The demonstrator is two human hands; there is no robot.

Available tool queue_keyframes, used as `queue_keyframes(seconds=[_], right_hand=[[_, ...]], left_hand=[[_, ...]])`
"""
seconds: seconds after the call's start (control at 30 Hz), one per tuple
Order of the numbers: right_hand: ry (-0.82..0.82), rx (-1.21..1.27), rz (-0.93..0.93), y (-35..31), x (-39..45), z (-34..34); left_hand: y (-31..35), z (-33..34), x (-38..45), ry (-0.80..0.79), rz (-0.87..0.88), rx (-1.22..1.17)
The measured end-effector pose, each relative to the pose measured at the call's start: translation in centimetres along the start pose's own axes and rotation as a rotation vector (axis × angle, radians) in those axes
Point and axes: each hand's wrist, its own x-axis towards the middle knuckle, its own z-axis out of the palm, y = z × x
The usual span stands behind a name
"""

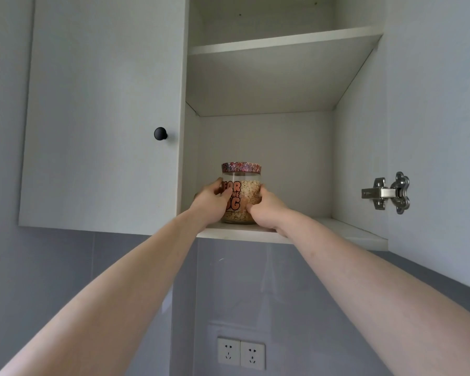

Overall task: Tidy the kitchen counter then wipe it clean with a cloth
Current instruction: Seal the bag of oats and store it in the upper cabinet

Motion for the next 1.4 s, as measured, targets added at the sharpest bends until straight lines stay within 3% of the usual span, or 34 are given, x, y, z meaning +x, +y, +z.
queue_keyframes(seconds=[0.27,0.47,0.63,0.77,0.93,1.07,1.4], right_hand=[[0.057,-0.123,-0.019,-0.6,-1.2,-0.3],[0.277,-0.093,-0.074,-1.5,-4.2,-0.8],[0.393,0.232,-0.376,-1.0,-10.0,-1.8],[0.408,0.298,-0.568,3.0,-17.6,-0.4],[0.167,0.208,-0.497,9.8,-25.9,3.0],[-0.068,0.124,-0.284,16.8,-32.3,5.6],[-0.525,-0.16,0.233,33.1,-44.4,10.6]], left_hand=[[-0.6,0.3,-1.3,0.167,0.02,0.127],[-0.8,0.3,-4.7,0.217,0.09,0.296],[-0.8,-0.3,-11.4,0.173,0.208,0.199],[-2.3,-1.4,-18.7,0.066,0.254,0.187],[-7.0,-1.0,-27.2,-0.098,0.198,0.228],[-11.8,1.3,-33.8,-0.247,0.097,0.297],[-23.0,8.0,-48.6,-0.427,-0.316,0.343]])
